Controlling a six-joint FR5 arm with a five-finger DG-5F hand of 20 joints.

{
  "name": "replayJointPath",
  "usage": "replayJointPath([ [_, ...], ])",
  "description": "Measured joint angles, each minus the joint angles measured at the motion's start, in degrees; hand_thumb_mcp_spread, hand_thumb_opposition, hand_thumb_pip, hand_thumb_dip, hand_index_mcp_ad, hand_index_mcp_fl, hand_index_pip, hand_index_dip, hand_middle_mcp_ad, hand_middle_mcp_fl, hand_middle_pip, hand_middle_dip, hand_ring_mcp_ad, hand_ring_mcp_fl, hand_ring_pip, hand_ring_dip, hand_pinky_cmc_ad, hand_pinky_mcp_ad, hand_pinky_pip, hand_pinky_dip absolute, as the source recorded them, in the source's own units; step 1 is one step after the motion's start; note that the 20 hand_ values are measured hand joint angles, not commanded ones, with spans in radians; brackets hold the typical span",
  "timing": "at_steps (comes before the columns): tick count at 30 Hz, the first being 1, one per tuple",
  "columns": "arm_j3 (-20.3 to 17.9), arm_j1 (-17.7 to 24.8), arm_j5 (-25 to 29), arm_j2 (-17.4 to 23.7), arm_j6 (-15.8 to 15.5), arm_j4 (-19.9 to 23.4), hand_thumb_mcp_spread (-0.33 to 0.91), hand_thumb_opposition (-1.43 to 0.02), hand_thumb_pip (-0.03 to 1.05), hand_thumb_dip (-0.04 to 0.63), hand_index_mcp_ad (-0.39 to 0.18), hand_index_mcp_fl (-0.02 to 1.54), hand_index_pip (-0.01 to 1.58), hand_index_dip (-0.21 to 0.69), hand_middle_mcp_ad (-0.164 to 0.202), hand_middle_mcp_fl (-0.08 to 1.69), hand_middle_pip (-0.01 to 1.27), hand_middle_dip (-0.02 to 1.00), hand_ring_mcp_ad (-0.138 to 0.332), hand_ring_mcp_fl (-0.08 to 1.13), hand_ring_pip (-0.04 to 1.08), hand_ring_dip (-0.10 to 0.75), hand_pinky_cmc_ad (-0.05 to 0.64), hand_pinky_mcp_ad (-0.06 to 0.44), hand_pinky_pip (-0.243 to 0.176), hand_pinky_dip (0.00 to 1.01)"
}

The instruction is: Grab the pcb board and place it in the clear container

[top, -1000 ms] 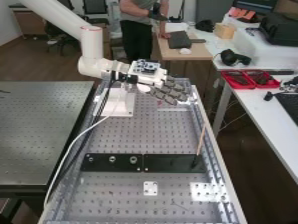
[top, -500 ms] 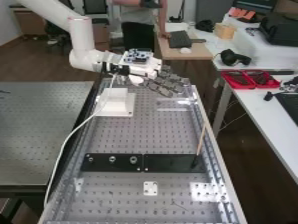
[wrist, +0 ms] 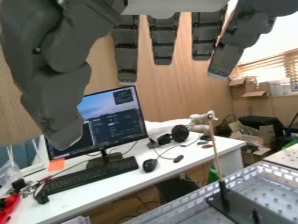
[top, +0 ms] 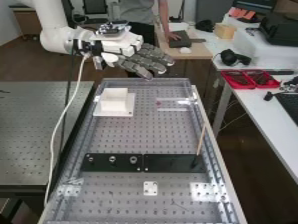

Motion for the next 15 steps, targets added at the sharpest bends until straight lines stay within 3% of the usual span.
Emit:
replayJointPath([
  [7, -2.4, -2.3, -0.4, 8.3, -1.2, -6.4, 0.27, -0.77, 0.53, 0.159, -0.087, 0.14, 0.18, 0.094, 0.086, 0.04, 0.14, 0.12, 0.211, 0.00, 0.08, 0.007, 0.314, 0.176, -0.110, 0.68],
  [15, -3.0, -10.3, -10.8, 14.6, -3.2, -13.4, 0.27, -0.77, 0.52, 0.140, -0.087, 0.15, 0.12, 0.094, 0.086, 0.04, 0.14, 0.12, 0.215, 0.00, 0.08, 0.007, 0.314, 0.176, -0.110, 0.68],
])
